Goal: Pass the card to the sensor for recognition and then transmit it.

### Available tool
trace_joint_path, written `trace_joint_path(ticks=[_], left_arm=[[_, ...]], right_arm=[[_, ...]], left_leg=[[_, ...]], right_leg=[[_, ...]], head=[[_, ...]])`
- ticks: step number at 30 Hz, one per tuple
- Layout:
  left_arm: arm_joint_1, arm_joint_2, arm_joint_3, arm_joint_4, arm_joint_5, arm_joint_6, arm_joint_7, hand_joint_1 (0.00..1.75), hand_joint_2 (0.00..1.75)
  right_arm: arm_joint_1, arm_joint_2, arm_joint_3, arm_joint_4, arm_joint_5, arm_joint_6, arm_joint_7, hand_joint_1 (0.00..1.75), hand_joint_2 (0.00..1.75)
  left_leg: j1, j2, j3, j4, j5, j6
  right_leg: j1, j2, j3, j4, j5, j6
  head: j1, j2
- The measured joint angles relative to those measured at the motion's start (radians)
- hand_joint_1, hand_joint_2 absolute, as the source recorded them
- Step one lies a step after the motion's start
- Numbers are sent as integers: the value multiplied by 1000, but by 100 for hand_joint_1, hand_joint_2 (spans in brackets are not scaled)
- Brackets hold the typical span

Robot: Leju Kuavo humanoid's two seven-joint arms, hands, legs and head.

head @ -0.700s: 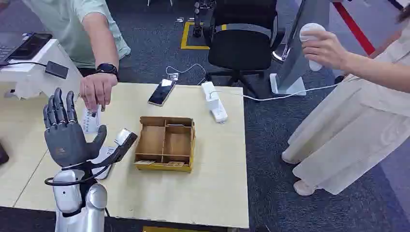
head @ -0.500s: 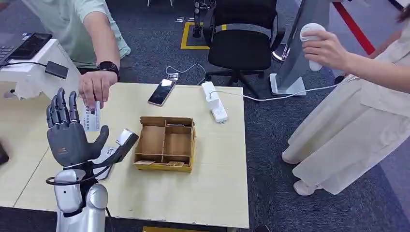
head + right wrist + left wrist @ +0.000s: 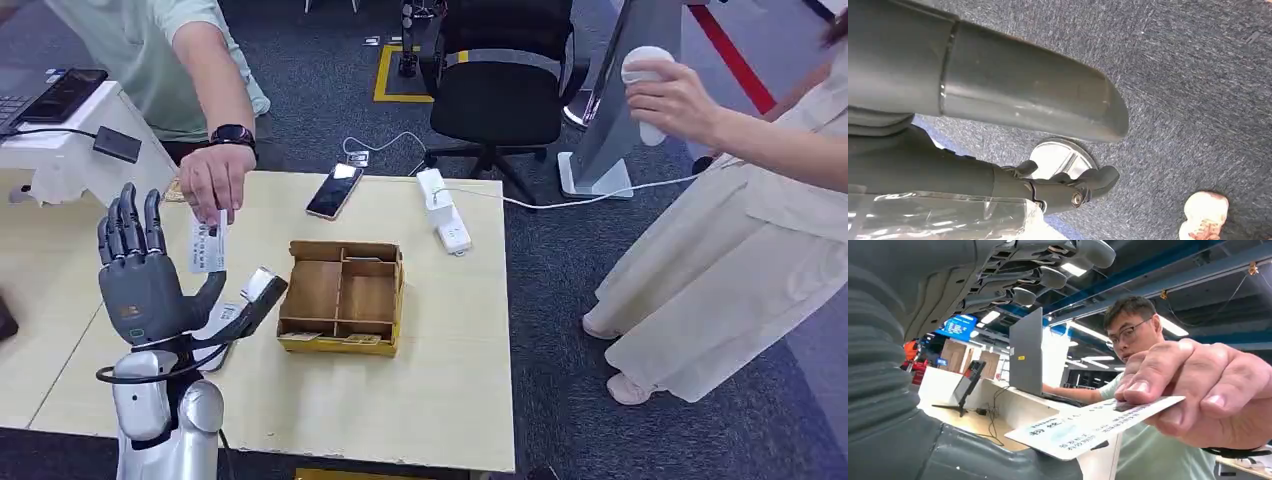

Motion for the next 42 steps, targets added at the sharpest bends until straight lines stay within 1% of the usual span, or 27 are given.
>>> trace_joint_path(ticks=[6,17,18,19,20,21,38,42], left_arm=[[0,0,0,0,-1,0,-13,0,175],[1,0,0,0,-3,2,-12,0,175],[1,0,0,0,-3,2,-12,28,175],[1,0,0,0,-3,2,-12,152,175],[1,0,0,1,-3,2,-12,161,175],[1,0,0,1,-3,2,-12,175,175],[0,0,0,2,18,0,-18,175,175],[1,0,0,2,23,-1,-32,175,175]], right_arm=[[0,0,0,0,0,0,0,0,0],[0,0,1,0,0,0,0,0,0],[0,0,1,0,0,0,0,0,0],[0,0,1,0,0,0,0,0,0],[0,0,1,0,0,0,0,0,0],[0,0,1,0,0,0,0,0,0],[-1,0,3,0,0,-1,0,0,0],[-2,0,4,0,0,-1,0,0,0]], left_leg=[[0,0,0,0,0,0],[0,0,0,0,0,0],[0,0,0,0,0,0],[0,0,0,0,0,0],[0,0,0,0,0,0],[0,0,0,0,0,0],[0,0,0,0,0,0],[0,0,0,0,0,0]], right_leg=[[0,0,0,0,0,0],[0,0,0,0,0,0],[0,0,0,0,0,0],[0,0,0,0,0,0],[0,0,0,0,0,0],[0,0,0,0,0,0],[0,0,0,0,0,0],[0,0,0,0,0,0]], head=[[0,0],[0,0],[0,0],[0,0],[0,0],[0,0],[0,0],[0,0]])
